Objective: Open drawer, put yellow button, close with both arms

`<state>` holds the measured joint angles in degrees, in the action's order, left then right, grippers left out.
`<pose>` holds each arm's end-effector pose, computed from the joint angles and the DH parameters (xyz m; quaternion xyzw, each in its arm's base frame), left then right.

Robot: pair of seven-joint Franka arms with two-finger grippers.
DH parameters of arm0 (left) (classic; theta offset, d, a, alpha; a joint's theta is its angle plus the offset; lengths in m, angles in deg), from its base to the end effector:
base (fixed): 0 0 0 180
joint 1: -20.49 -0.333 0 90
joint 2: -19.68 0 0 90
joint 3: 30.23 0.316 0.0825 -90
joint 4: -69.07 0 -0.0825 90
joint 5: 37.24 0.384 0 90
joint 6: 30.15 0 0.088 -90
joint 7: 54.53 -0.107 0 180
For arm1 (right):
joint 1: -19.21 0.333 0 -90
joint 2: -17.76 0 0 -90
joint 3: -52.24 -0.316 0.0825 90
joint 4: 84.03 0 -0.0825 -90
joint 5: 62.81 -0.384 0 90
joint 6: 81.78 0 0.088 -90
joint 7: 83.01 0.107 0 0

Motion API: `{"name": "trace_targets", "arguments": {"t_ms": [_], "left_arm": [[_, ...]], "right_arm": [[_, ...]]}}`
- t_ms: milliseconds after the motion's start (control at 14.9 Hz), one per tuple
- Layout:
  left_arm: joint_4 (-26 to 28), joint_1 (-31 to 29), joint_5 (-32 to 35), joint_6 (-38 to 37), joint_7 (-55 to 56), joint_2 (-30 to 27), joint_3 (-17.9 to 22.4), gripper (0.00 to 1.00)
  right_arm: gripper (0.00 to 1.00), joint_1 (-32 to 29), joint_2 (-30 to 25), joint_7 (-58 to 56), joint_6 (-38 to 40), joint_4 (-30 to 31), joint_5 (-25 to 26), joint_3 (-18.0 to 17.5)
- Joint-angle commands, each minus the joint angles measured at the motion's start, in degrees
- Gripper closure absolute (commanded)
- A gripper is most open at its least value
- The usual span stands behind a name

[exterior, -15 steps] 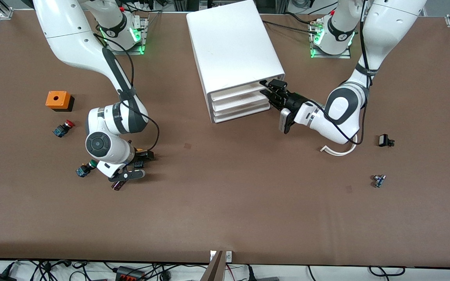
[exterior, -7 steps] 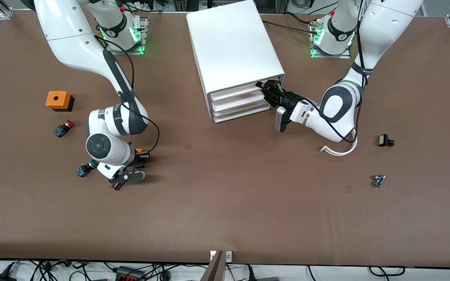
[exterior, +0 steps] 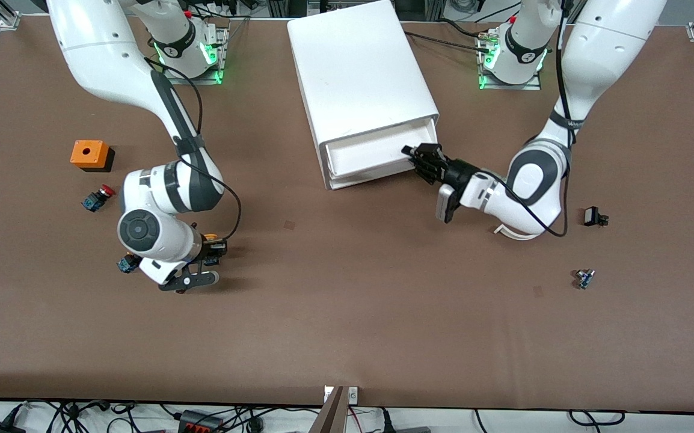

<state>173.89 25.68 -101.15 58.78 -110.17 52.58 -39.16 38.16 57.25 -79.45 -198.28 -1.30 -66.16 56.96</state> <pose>0.5458 -0.2314 0.2410 0.7311 -0.2627 -0.1422 0.6134 0.6853 0.1878 0.2754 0.9950 0.0867 -0.0479 0.0086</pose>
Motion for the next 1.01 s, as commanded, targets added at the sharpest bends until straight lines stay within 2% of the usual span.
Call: {"name": "trace_targets", "arguments": {"t_ms": [0, 67, 134, 201, 268, 335, 469, 670, 938], "left_arm": [[-9.0, 0.3, 0.2, 0.9, -0.7, 5.5, 2.4, 0.99], [-10.4, 0.2, 0.6, 0.9, -0.7, 6.2, 2.7, 0.99], [-11.2, 0.2, 1.5, 0.9, -0.7, 6.5, 3.0, 0.92], [-11.8, 0.2, 2.5, 0.9, -0.4, 6.2, 3.5, 0.73], [-12.5, -0.1, 2.6, 0.6, 0.7, 6.0, 3.6, 0.29], [-13.1, -1.0, 2.7, 0.2, 1.8, 5.9, 3.6, 0.0], [-14.5, -1.8, 2.7, -1.7, 5.5, 5.1, 3.7, 0.0], [-17.0, -3.0, 3.7, -7.2, 17.0, 3.6, 3.9, 0.0], [-21.1, -3.3, 14.1, -9.4, 34.1, 0.1, 3.3, 0.0]], "right_arm": [[1.0, 0.8, -0.4, -0.1, 11.5, -12.7, -0.9, -0.4], [1.0, 1.7, -0.4, -0.1, 13.7, -16.0, -1.0, -0.4], [1.0, 2.8, -0.4, 0.0, 15.2, -18.1, -1.0, -0.7], [1.0, 3.7, -0.5, 0.2, 15.9, -18.9, -1.0, -1.3], [1.0, 4.3, -1.8, 0.2, 15.9, -18.9, -1.0, -2.0], [1.0, 4.3, -2.8, 0.6, 15.7, -18.9, -2.5, -3.0], [1.0, 5.5, -4.8, 2.9, 15.8, -18.9, -6.0, -4.1], [1.0, 11.3, -5.7, 9.7, 15.0, -19.2, -6.1, -4.2], [1.0, 21.4, -5.8, 16.9, 12.5, -22.4, -4.2, -3.7]]}}
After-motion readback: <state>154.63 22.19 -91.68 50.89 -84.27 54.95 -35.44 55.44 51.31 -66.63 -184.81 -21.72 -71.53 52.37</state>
